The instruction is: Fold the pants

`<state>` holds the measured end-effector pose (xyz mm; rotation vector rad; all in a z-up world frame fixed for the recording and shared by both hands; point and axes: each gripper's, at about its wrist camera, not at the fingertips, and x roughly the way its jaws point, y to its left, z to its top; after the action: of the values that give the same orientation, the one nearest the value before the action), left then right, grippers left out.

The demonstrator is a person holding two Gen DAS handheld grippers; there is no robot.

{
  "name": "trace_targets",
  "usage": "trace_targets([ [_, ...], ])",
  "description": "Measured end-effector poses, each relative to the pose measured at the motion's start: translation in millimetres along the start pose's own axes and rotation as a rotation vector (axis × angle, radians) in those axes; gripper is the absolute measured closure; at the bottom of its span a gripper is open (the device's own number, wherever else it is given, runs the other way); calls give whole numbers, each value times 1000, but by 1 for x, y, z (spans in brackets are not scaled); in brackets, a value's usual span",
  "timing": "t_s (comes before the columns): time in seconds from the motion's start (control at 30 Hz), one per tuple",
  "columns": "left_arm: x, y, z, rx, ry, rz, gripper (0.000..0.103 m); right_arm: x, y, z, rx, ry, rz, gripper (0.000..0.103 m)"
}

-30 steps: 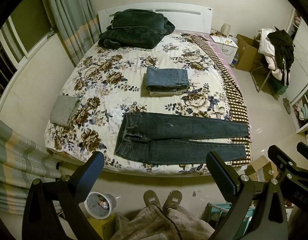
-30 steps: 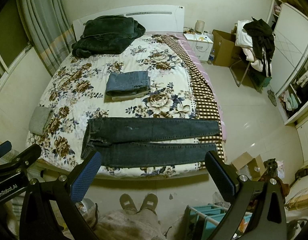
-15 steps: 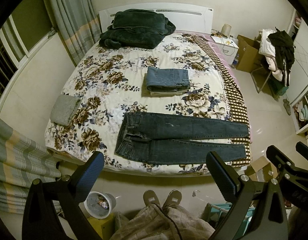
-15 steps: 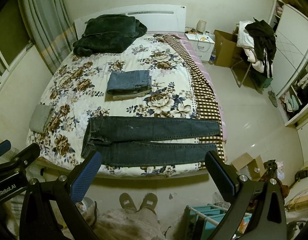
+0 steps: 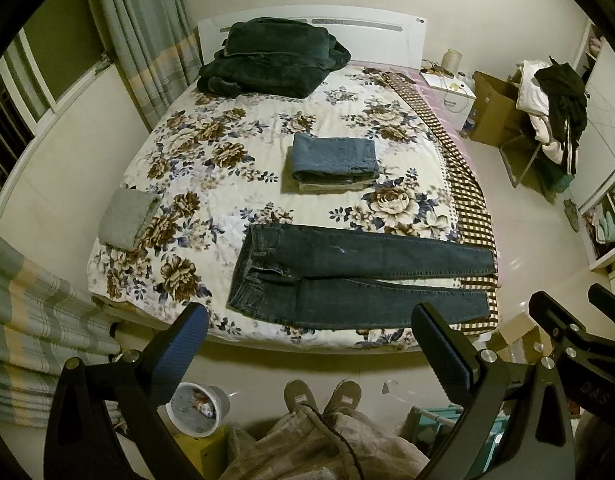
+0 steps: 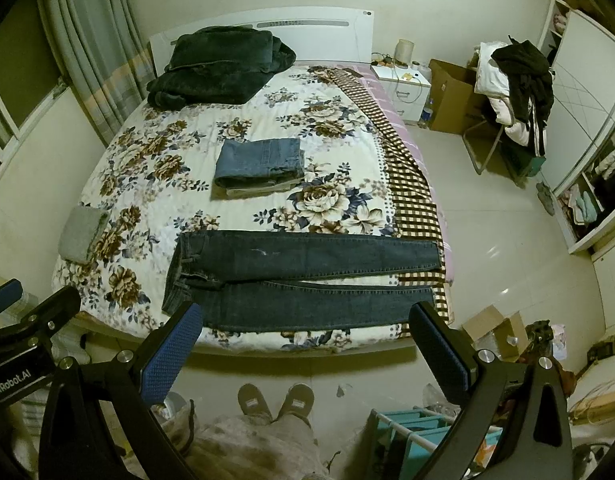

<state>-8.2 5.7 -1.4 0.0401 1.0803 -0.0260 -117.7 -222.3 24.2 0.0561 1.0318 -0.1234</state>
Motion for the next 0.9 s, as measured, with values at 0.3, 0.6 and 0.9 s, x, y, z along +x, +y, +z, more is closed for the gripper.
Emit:
trace_targets([
  [0.3,0,1,0,-1,0,-3,0,-1,-1,2,-1,2,0,0],
  [0.6,0,1,0,-1,-1,-4,0,-2,2,1,-2,1,0,0],
  [0.9,0,2,-1,-2,-3,-6,0,-1,2,2,-3,2,-1,0],
])
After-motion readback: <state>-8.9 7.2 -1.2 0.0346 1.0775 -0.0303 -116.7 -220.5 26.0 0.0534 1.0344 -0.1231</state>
